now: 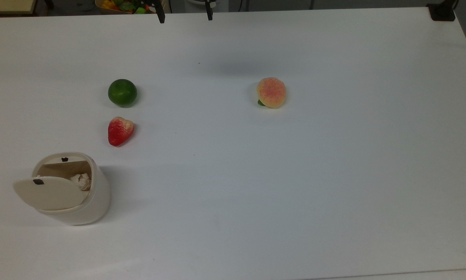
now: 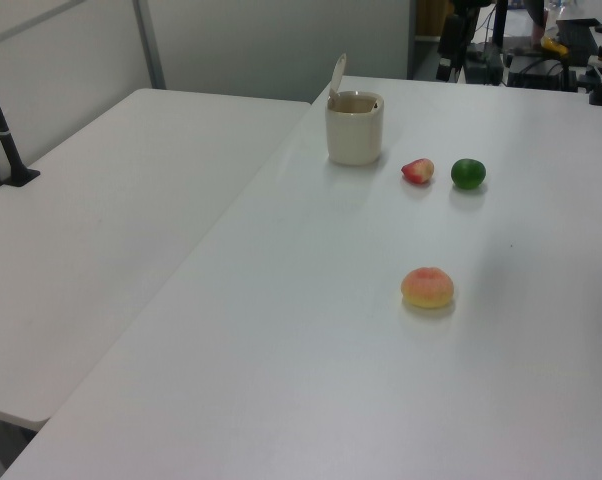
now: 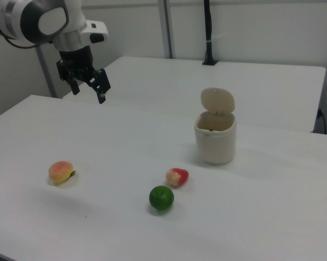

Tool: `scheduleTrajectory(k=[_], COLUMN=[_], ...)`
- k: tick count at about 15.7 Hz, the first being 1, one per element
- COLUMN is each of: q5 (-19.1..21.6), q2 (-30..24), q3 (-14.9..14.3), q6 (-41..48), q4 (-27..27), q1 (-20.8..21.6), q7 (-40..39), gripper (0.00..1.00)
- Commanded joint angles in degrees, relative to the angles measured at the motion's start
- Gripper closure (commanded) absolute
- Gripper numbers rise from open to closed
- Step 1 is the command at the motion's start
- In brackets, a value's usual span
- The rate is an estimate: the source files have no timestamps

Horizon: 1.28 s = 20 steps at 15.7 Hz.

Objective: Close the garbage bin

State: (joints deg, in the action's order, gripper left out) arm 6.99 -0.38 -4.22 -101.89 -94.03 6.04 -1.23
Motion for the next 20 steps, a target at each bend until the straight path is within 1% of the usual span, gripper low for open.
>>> scheduleTrajectory(k=[1, 4, 7, 9, 13, 14, 15, 16, 19, 20], q5=[-0.57, -0.75, -2.41, -2.59, -2.68, -2.68, -2.68, -2.68, -2.59, -2.59], q2=[-0.85, -1.02, -0.94, -1.37, -1.46, -1.46, -1.46, -1.46, -1.46, -1.46], q3=[0.17, 0.0, -0.35, -0.44, -0.44, -0.44, -0.44, -0.44, -0.53, -0.44], q6=[1.16, 0.99, 0.11, 0.11, 0.11, 0.2, 0.28, 0.28, 0.02, 0.19], q4=[-0.36, -0.54, -1.06, -1.94, -1.86, -1.77, -1.77, -1.85, -1.86, -1.86], q1=[0.03, -0.41, -0.59, -0.59, -0.59, -0.59, -0.59, -0.59, -1.29, -1.29], q7=[0.18, 0.09, 0.0, -0.09, -0.09, -0.17, -0.61, -0.96, -2.37, -2.89], gripper=[0.0, 0.0, 0.0, 0.0, 0.0, 0.04, 0.11, 0.21, 0.42, 0.51])
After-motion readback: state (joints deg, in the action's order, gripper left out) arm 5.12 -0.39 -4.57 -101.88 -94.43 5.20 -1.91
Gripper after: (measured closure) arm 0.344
